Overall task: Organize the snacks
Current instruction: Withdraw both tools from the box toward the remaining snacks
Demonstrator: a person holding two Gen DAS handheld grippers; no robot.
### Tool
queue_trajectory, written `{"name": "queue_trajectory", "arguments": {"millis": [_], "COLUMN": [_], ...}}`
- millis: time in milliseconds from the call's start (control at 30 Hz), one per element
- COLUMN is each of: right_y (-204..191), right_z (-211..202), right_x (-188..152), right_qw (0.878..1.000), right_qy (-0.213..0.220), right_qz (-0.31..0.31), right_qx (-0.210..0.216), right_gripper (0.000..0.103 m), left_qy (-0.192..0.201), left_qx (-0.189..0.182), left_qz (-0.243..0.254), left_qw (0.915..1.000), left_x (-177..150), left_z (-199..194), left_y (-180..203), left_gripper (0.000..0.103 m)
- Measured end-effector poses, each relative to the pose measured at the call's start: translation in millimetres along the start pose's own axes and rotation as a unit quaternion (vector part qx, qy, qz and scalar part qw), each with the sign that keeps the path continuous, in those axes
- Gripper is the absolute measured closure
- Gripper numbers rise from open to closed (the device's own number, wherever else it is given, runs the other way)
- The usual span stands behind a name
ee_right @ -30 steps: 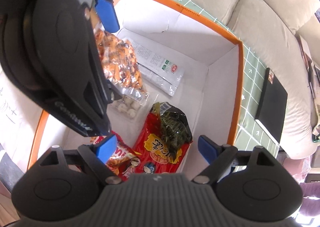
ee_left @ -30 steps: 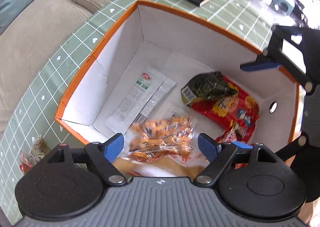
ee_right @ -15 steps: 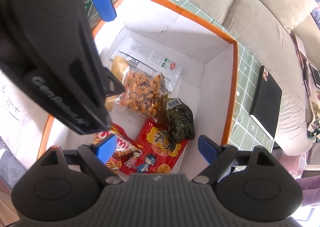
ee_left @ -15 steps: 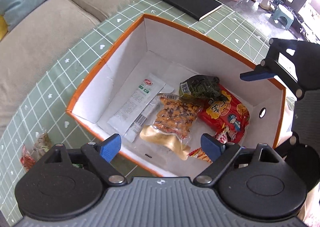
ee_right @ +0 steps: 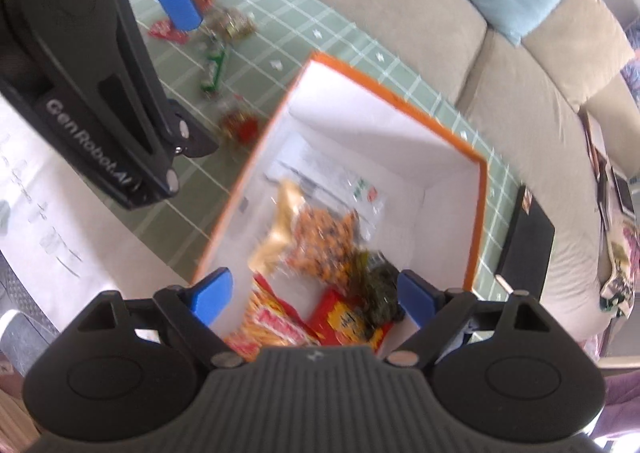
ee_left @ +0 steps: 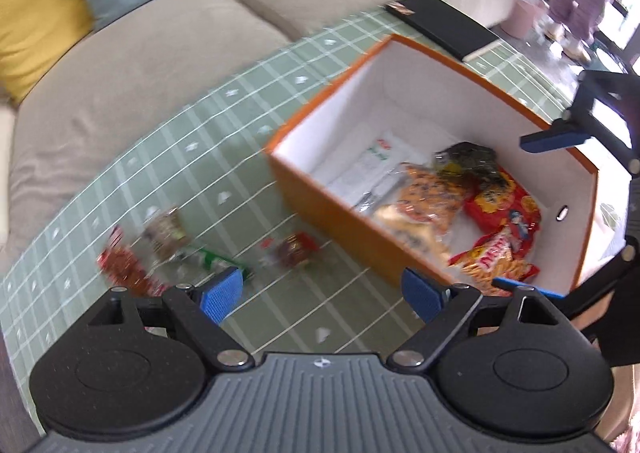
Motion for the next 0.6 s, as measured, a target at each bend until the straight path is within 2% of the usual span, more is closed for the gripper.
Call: {"name": "queue_trajectory", "arguments": {"millis": [333, 500, 600], "right_y": [-43.9, -58.2, -59.0], "right_z": [-3.3, 11.1, 24.2], "right_x": [52.4, 76.8, 91.9], "right_qw": [0.999, 0.998, 0.996], "right_qy": [0.039, 0.049, 0.065], "right_qz": [0.016, 0.031, 0.060], "right_qx": [0.015, 0.002, 0.000], "right_gripper": [0.014, 0.014, 0.015], "left_qy": [-0.002, -0.004, 0.009], "left_qx": [0.041, 0.060, 0.068], "left_qz": [-0.076, -0.141, -0.169], "left_qw": [0.9963, 0.9882, 0.9833], "left_x": [-46.2, -67.4, -76.2], "left_z": [-11.5, -10.7, -8.9], "left_y": [-71.2, -109.9, -130.5], "left_gripper": [0.000, 0.001, 0.002]}}
Point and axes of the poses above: each gripper's, at about its wrist camera, not at the fingertips, and z roughly the way its jaws point, y to its right, x to its top, the point moved 10 cm from there along z, roughly the way its jaws point, and after that the axes turned 10 degrees about y, right-handed, at the moved point
